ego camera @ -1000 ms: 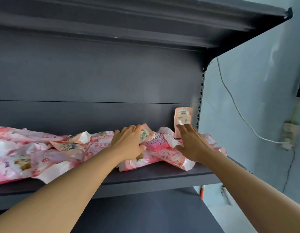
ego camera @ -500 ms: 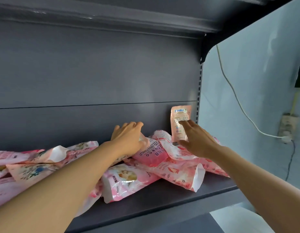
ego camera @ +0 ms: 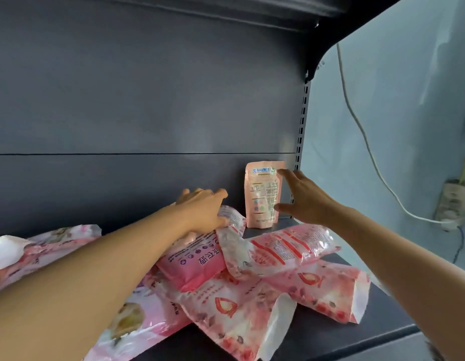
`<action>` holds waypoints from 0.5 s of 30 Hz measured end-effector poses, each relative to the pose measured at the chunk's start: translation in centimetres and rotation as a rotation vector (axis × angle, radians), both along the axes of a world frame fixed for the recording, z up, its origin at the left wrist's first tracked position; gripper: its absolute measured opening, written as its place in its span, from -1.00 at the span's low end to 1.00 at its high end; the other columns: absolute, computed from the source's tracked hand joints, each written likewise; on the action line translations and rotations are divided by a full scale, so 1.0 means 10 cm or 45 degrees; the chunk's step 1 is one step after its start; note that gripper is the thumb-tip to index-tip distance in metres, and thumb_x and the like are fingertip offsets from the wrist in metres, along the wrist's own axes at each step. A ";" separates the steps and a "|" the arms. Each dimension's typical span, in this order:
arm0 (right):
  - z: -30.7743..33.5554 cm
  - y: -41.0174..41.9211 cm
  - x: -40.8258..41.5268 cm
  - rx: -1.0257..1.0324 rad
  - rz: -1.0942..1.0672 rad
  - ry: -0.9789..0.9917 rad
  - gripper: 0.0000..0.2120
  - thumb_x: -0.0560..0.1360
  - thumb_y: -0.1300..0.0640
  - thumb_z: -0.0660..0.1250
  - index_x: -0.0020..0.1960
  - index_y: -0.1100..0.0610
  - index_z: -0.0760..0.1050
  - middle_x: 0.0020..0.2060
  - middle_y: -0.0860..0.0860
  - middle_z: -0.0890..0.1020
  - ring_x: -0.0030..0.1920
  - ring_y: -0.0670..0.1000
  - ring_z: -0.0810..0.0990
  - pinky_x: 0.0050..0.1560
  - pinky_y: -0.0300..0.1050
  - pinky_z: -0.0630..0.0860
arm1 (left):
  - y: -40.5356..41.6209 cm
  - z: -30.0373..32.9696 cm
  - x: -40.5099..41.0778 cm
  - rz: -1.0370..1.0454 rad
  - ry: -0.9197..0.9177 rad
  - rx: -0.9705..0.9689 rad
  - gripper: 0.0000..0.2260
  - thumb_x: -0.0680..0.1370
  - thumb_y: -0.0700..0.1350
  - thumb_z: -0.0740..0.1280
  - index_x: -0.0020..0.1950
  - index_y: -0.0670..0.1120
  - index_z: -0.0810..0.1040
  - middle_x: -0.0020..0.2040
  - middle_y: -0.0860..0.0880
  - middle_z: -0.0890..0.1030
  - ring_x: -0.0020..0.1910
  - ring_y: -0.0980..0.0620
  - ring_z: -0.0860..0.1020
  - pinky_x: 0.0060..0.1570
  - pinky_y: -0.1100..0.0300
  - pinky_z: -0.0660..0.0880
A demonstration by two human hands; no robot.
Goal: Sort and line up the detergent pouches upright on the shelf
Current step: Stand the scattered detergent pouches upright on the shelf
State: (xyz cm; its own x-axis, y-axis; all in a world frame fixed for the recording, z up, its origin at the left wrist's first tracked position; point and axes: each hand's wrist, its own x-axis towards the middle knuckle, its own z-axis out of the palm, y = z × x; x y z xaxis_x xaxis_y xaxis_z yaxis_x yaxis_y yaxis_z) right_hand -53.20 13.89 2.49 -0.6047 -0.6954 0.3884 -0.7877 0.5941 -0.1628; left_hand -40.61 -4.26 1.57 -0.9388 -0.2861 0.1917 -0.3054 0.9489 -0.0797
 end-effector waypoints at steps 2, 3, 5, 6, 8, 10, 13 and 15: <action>0.03 -0.07 -0.22 0.010 0.076 0.044 -0.20 0.44 0.05 0.43 0.51 0.08 0.04 0.48 0.09 0.19 0.42 0.16 0.27 0.36 0.07 0.31 | -0.05 -0.03 -0.13 0.066 -0.022 0.046 -0.43 0.54 0.17 0.25 0.47 0.00 0.18 0.31 -0.06 0.47 0.33 -0.12 0.39 0.29 -0.07 0.24; 0.05 -0.11 -0.32 0.017 0.105 0.074 -0.19 0.43 0.05 0.44 0.51 0.08 0.04 0.49 0.08 0.17 0.43 0.15 0.24 0.37 0.08 0.28 | -0.06 -0.05 -0.19 0.097 -0.032 0.076 -0.44 0.54 0.16 0.25 0.47 0.01 0.17 0.29 -0.07 0.48 0.31 -0.12 0.41 0.29 -0.07 0.25; 0.08 -0.22 -0.53 0.040 0.129 0.156 -0.18 0.43 0.03 0.44 0.52 0.07 0.04 0.50 0.06 0.14 0.46 0.14 0.16 0.41 0.09 0.21 | -0.08 -0.09 -0.30 0.150 -0.061 0.149 -0.44 0.55 0.15 0.24 0.48 0.01 0.16 0.29 -0.07 0.48 0.30 -0.12 0.41 0.29 -0.07 0.27; 0.09 -0.28 -0.62 0.049 0.135 0.201 -0.18 0.42 0.01 0.44 0.52 0.07 0.05 0.50 0.05 0.14 0.47 0.14 0.12 0.43 0.10 0.16 | -0.07 -0.11 -0.34 0.171 -0.081 0.186 -0.45 0.56 0.14 0.23 0.49 0.02 0.15 0.30 -0.07 0.48 0.31 -0.12 0.40 0.29 -0.07 0.27; 0.09 -0.40 -0.77 0.040 0.138 0.266 -0.22 0.43 -0.01 0.43 0.51 0.05 0.08 0.49 0.04 0.16 0.48 0.13 0.10 0.45 0.10 0.08 | -0.09 -0.14 -0.43 0.208 -0.111 0.248 -0.47 0.57 0.12 0.21 0.49 0.03 0.14 0.34 -0.06 0.45 0.33 -0.12 0.39 0.29 -0.06 0.29; 0.07 -0.51 -0.87 -0.015 0.115 0.327 -0.32 0.46 0.01 0.39 0.47 0.05 0.16 0.44 0.06 0.24 0.43 0.14 0.17 0.45 0.07 0.06 | -0.12 -0.17 -0.48 0.246 -0.128 0.345 -0.47 0.57 0.11 0.21 0.49 0.04 0.14 0.38 -0.08 0.41 0.33 -0.12 0.40 0.29 -0.04 0.34; 0.05 -0.60 -0.93 -0.119 0.073 0.390 -0.56 0.52 0.12 0.30 0.37 0.13 0.31 0.28 0.11 0.39 0.27 0.14 0.35 0.35 0.03 0.21 | -0.18 -0.18 -0.53 0.291 -0.148 0.467 -0.47 0.58 0.11 0.21 0.50 0.05 0.15 0.44 -0.08 0.35 0.35 -0.11 0.39 0.29 0.03 0.37; 0.06 -0.62 -0.96 -0.139 0.073 0.435 -0.67 0.54 0.22 0.24 0.31 0.16 0.37 0.19 0.13 0.45 0.11 0.14 0.48 0.23 0.02 0.31 | -0.21 -0.17 -0.57 0.302 -0.132 0.498 -0.49 0.58 0.10 0.20 0.50 0.06 0.17 0.46 -0.05 0.33 0.37 -0.09 0.36 0.33 0.05 0.33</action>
